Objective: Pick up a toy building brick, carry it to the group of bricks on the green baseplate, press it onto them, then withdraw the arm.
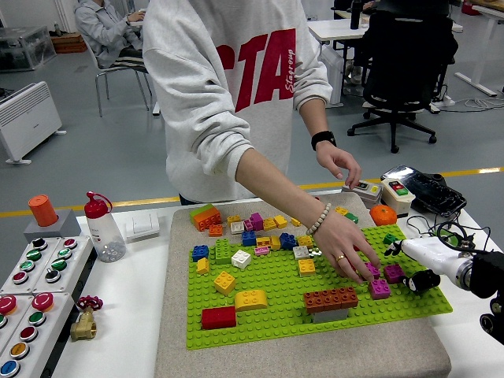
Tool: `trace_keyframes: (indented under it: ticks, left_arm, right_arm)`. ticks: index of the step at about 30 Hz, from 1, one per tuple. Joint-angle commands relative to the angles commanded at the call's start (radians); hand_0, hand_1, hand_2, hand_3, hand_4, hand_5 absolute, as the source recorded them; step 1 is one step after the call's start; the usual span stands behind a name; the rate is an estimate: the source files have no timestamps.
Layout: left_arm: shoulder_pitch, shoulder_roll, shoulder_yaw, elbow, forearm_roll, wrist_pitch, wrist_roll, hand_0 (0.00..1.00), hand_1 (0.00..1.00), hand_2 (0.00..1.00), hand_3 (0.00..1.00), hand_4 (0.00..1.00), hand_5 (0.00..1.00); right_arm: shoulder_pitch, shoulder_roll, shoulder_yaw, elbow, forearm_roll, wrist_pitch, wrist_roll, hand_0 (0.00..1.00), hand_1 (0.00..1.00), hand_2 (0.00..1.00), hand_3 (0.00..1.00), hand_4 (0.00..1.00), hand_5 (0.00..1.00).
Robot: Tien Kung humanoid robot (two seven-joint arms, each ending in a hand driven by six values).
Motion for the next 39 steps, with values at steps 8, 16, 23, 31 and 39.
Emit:
trace_keyframes:
  ticks: [8, 16, 23, 31, 39]
  left_arm:
    - [0.001, 0.000, -0.002, 0.000, 0.002, 0.001, 0.000, 0.757, 0.781, 0.868, 0.708, 0.486, 0.998]
    - [0.002, 0.000, -0.004, 0.000, 0.007, 0.002, 0.002, 0.757, 0.781, 0.868, 0.708, 0.485, 0.998]
    - [0.002, 0.000, -0.004, 0.000, 0.007, 0.002, 0.000, 0.757, 0.781, 0.868, 0.708, 0.487, 0.998]
    - [0.001, 0.000, -0.012, 0.000, 0.020, 0.004, 0.002, 0.756, 0.779, 0.867, 0.707, 0.485, 0.998]
    - [-0.002, 0.000, -0.014, 0.000, 0.025, 0.005, 0.003, 0.756, 0.779, 0.866, 0.707, 0.485, 0.998]
  right_arm:
    - [0.002, 0.017, -0.005, -0.033, 0.005, -0.002, -0.005, 0.867, 0.775, 0.768, 0.771, 0.624, 0.131]
    - [0.007, 0.030, -0.013, -0.053, 0.009, 0.000, -0.001, 0.865, 0.771, 0.758, 0.749, 0.625, 0.132]
    - [0.012, 0.038, -0.017, -0.073, 0.012, -0.001, -0.001, 0.859, 0.758, 0.734, 0.727, 0.625, 0.139]
    - [0.013, 0.046, -0.023, -0.093, 0.019, -0.011, 0.007, 0.820, 0.689, 0.663, 0.671, 0.609, 0.152]
    - [0.018, 0.059, -0.033, -0.111, 0.031, -0.021, 0.016, 0.816, 0.680, 0.648, 0.645, 0.595, 0.158]
